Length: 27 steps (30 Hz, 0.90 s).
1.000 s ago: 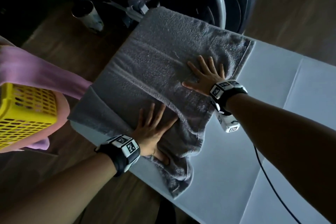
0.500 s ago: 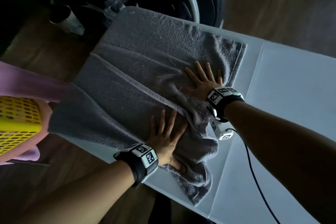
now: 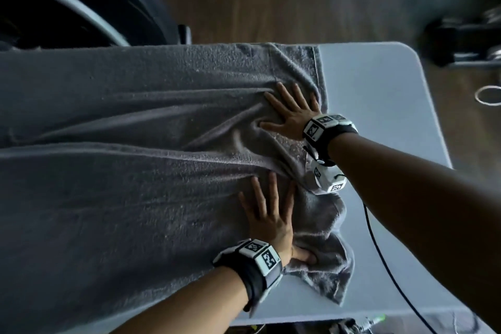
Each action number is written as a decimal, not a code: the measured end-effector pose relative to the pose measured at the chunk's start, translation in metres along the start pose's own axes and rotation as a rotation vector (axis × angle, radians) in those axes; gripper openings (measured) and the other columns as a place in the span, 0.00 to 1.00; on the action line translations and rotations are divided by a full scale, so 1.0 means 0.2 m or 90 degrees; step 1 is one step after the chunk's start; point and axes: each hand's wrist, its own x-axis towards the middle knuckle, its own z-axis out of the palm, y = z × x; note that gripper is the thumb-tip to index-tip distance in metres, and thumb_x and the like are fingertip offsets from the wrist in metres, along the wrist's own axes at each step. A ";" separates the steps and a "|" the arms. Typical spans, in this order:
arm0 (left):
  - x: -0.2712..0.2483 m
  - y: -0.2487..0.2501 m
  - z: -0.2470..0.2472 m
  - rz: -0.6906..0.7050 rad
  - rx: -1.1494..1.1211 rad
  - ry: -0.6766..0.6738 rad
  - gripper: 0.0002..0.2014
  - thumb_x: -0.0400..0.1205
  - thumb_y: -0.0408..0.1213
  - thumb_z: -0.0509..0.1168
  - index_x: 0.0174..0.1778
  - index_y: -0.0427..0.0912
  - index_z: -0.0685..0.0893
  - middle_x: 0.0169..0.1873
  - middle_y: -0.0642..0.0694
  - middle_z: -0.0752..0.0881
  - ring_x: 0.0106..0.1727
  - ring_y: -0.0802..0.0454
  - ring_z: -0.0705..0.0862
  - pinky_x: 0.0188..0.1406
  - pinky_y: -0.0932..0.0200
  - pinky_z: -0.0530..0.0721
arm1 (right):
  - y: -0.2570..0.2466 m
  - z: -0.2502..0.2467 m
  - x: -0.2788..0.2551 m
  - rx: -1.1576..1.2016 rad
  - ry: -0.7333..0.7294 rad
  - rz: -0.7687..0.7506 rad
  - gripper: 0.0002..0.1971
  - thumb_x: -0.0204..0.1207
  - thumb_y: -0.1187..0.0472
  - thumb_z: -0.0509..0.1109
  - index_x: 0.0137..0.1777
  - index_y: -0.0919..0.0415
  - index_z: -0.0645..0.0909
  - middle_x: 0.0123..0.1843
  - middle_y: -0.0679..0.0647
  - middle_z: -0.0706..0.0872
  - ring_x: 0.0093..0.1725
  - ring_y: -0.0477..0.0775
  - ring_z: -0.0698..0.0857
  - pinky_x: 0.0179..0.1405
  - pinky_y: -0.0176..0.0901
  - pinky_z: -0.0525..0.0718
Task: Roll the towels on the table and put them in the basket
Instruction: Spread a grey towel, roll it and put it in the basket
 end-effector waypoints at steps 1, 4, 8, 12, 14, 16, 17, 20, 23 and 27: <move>0.03 0.10 0.01 0.010 0.004 -0.001 0.74 0.47 0.83 0.62 0.84 0.45 0.45 0.81 0.27 0.36 0.77 0.18 0.34 0.66 0.14 0.35 | 0.11 0.00 -0.04 0.008 0.003 0.011 0.44 0.67 0.19 0.44 0.79 0.30 0.31 0.82 0.39 0.26 0.81 0.53 0.28 0.76 0.64 0.29; 0.09 0.37 0.04 0.028 -0.005 0.004 0.73 0.48 0.82 0.64 0.84 0.47 0.44 0.81 0.30 0.34 0.78 0.19 0.34 0.67 0.16 0.32 | 0.43 0.02 -0.18 0.026 0.008 0.056 0.44 0.67 0.18 0.46 0.79 0.30 0.31 0.82 0.39 0.26 0.81 0.53 0.28 0.76 0.63 0.29; 0.14 0.63 0.04 0.075 0.001 0.029 0.72 0.53 0.78 0.67 0.82 0.48 0.33 0.78 0.32 0.26 0.76 0.21 0.27 0.67 0.18 0.28 | 0.75 0.04 -0.33 0.045 0.027 0.103 0.45 0.64 0.17 0.46 0.78 0.28 0.32 0.82 0.37 0.27 0.82 0.51 0.29 0.78 0.63 0.31; 0.17 0.80 0.00 0.097 0.000 -0.011 0.68 0.60 0.76 0.66 0.82 0.49 0.30 0.76 0.32 0.22 0.74 0.22 0.23 0.65 0.20 0.24 | 0.90 0.02 -0.40 0.073 0.022 0.142 0.46 0.64 0.18 0.50 0.78 0.28 0.35 0.83 0.37 0.30 0.83 0.54 0.31 0.78 0.66 0.33; 0.15 0.80 -0.04 0.117 -0.025 -0.015 0.64 0.63 0.76 0.65 0.83 0.50 0.34 0.78 0.35 0.25 0.76 0.25 0.24 0.66 0.23 0.23 | 0.88 0.00 -0.44 0.116 0.051 0.156 0.42 0.70 0.24 0.57 0.81 0.31 0.42 0.85 0.42 0.38 0.84 0.57 0.38 0.77 0.69 0.36; 0.10 0.72 -0.09 0.164 -0.079 -0.020 0.53 0.72 0.72 0.60 0.84 0.52 0.41 0.81 0.39 0.30 0.80 0.31 0.28 0.71 0.27 0.26 | 0.81 -0.01 -0.52 0.181 0.152 0.168 0.35 0.77 0.35 0.61 0.82 0.39 0.54 0.85 0.49 0.55 0.83 0.58 0.55 0.79 0.68 0.46; 0.07 0.65 -0.11 0.185 -0.103 -0.006 0.46 0.77 0.69 0.57 0.85 0.51 0.46 0.83 0.39 0.36 0.82 0.33 0.34 0.75 0.28 0.31 | 0.76 0.00 -0.59 0.214 0.220 0.179 0.32 0.78 0.39 0.62 0.80 0.42 0.61 0.82 0.52 0.65 0.80 0.58 0.64 0.79 0.65 0.52; -0.09 0.36 -0.13 0.213 -0.167 0.169 0.29 0.80 0.58 0.53 0.71 0.44 0.76 0.70 0.38 0.75 0.71 0.36 0.73 0.69 0.34 0.70 | 0.60 0.08 -0.89 0.278 0.359 0.187 0.23 0.75 0.45 0.63 0.71 0.44 0.76 0.63 0.57 0.82 0.65 0.62 0.79 0.67 0.57 0.73; -0.28 0.03 -0.06 0.208 -0.181 0.265 0.19 0.78 0.50 0.56 0.55 0.44 0.85 0.47 0.44 0.84 0.48 0.41 0.82 0.48 0.45 0.79 | 0.45 0.27 -1.23 0.337 0.366 0.174 0.19 0.69 0.46 0.59 0.49 0.53 0.86 0.47 0.59 0.84 0.48 0.66 0.83 0.50 0.57 0.81; -0.49 -0.29 0.08 0.213 -0.152 0.245 0.15 0.79 0.51 0.58 0.50 0.47 0.85 0.41 0.49 0.82 0.45 0.45 0.81 0.45 0.47 0.79 | 0.29 0.59 -1.58 0.333 0.329 0.205 0.08 0.74 0.51 0.67 0.46 0.52 0.86 0.45 0.54 0.85 0.43 0.59 0.83 0.44 0.43 0.79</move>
